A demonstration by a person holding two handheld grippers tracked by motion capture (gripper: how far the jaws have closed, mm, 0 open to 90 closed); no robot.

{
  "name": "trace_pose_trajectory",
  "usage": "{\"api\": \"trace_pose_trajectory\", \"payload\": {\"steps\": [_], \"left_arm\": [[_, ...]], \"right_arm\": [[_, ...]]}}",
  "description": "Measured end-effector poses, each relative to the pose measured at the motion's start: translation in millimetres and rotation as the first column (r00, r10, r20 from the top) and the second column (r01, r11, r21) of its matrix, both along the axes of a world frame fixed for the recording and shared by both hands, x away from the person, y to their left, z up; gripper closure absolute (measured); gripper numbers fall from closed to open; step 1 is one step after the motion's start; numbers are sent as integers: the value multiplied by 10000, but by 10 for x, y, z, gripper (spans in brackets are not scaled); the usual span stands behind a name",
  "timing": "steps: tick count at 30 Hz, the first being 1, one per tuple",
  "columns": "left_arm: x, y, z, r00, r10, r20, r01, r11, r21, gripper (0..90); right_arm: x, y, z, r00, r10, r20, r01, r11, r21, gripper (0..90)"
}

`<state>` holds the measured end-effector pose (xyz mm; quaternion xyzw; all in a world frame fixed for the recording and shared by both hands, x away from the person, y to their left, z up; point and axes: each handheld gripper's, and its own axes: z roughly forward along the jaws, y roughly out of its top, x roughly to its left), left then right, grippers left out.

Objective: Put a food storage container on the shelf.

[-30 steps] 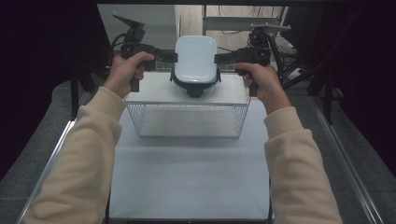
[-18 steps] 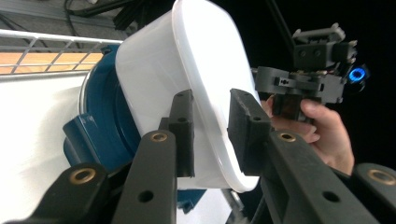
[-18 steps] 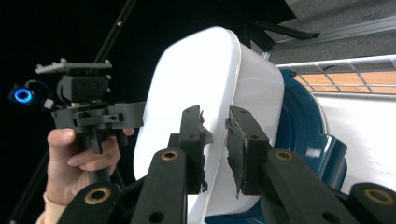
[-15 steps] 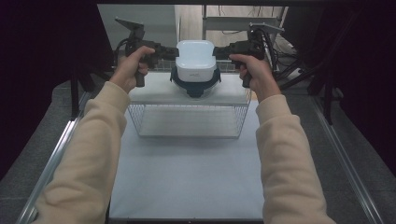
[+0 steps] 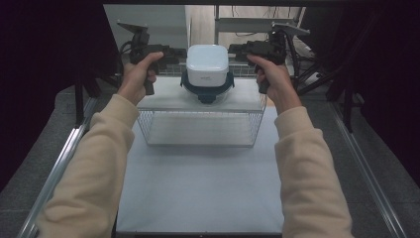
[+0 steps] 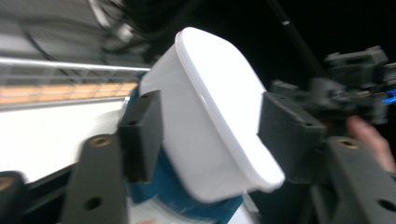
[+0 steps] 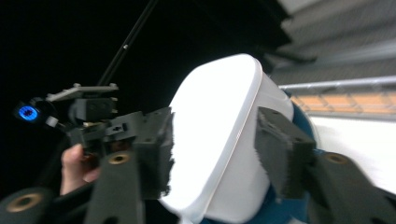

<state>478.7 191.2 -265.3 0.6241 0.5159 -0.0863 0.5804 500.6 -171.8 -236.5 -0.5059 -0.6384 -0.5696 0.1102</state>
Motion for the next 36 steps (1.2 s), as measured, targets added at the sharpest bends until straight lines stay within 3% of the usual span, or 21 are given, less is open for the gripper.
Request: {"api": "trace_pose_trajectory", "payload": {"steps": [1, 3, 5, 6, 9, 10, 11, 12, 13, 14, 17, 19, 24, 25, 26, 27, 28, 30, 32, 34, 36], "left_arm": [[-68, 19, 29, 9996, 41, 293, -48, 9997, 227, 380], [-225, 69, 63, 9966, 30, 821, -50, 9997, 247, 339], [-382, 114, 59, 9931, -105, 1167, 69, 9995, 311, 314], [-466, 132, 44, 9912, -87, 1319, 32, 9991, 422, 314], [-725, 177, -35, 9859, -85, 1671, -59, 9963, 853, 291], [-819, 192, -72, 9840, -58, 1780, -124, 9948, 1011, 284], [-1011, 211, -162, 9791, -165, 2027, -127, 9897, 1423, 277], [-1011, 211, -162, 9791, -165, 2027, -127, 9897, 1423, 274], [-1110, 208, -214, 9765, -213, 2144, -160, 9851, 1710, 270], [-1209, 198, -274, 9749, -290, 2209, -158, 9800, 1983, 270], [-1483, 176, -494, 9688, -406, 2445, -278, 9625, 2700, 258], [-1634, 170, -664, 9686, -482, 2440, -266, 9554, 2942, 256], [-1898, 140, -1094, 9731, -608, 2221, -252, 9305, 3655, 251], [-1928, 134, -1170, 9746, -587, 2161, -274, 9266, 3751, 250], [-1950, 128, -1238, 9762, -596, 2086, -263, 9219, 3866, 250], [-1971, 123, -1299, 9776, -595, 2021, -256, 9186, 3944, 247], [-1986, 122, -1355, 9786, -552, 1983, -292, 9164, 3992, 247], [-2009, 118, -1447, 9804, -568, 1885, -267, 9101, 4135, 245], [-2031, 122, -1520, 9818, -496, 1835, -323, 9077, 4183, 244], [-2055, 134, -1581, 9835, -390, 1767, -357, 9153, 4011, 245], [-2059, 128, -1607, 9851, -519, 1641, -211, 9099, 4143, 245]], "right_arm": [[0, 0, 0, 10000, 0, 0, 0, 10000, 0, 442], [-137, -69, 64, 9974, -38, 715, 82, 9981, -618, 420], [-354, -179, 84, 9877, 70, 1565, 104, 9939, -1097, 375], [-354, -179, 84, 9877, 70, 1565, 104, 9939, -1097, 375], [-599, -277, 34, 9753, 211, 2197, 112, 9894, -1450, 341], [-689, -304, 3, 9710, 286, 2375, 103, 9869, -1610, 333], [-877, -354, -66, 9622, 484, 2681, 40, 9814, -1919, 315], [-877, -354, -66, 9622, 484, 2681, 40, 9814, -1919, 315], [-1067, -404, -153, 9502, 586, 3062, 112, 9751, -2214, 302], [-1067, -404, -153, 9502, 586, 3062, 112, 9751, -2214, 302], [-1416, -525, -397, 9302, 878, 3564, 107, 9640, -2656, 281], [-1495, -558, -469, 9272, 915, 3631, 129, 9612, -2754, 276], [-1823, -678, -908, 9147, 1011, 3913, 349, 9448, -3257, 258], [-1908, -706, -1082, 9162, 1012, 3877, 445, 9358, -3496, 253], [-1908, -706, -1082, 9162, 1012, 3877, 445, 9358, -3496, 253], [-1960, -728, -1243, 9206, 987, 3779, 498, 9300, -3642, 250], [-1960, -728, -1243, 9206, 987, 3779, 498, 9300, -3642, 250], [-1988, -740, -1391, 9237, 992, 3700, 536, 9229, -3813, 244], [-2007, -750, -1577, 9359, 979, 3385, 501, 9140, -4027, 237], [-2009, -756, -1622, 9382, 964, 3324, 503, 9122, -4066, 236], [-2011, -762, -1673, 9395, 932, 3295, 548, 9090, -4132, 235]]}}
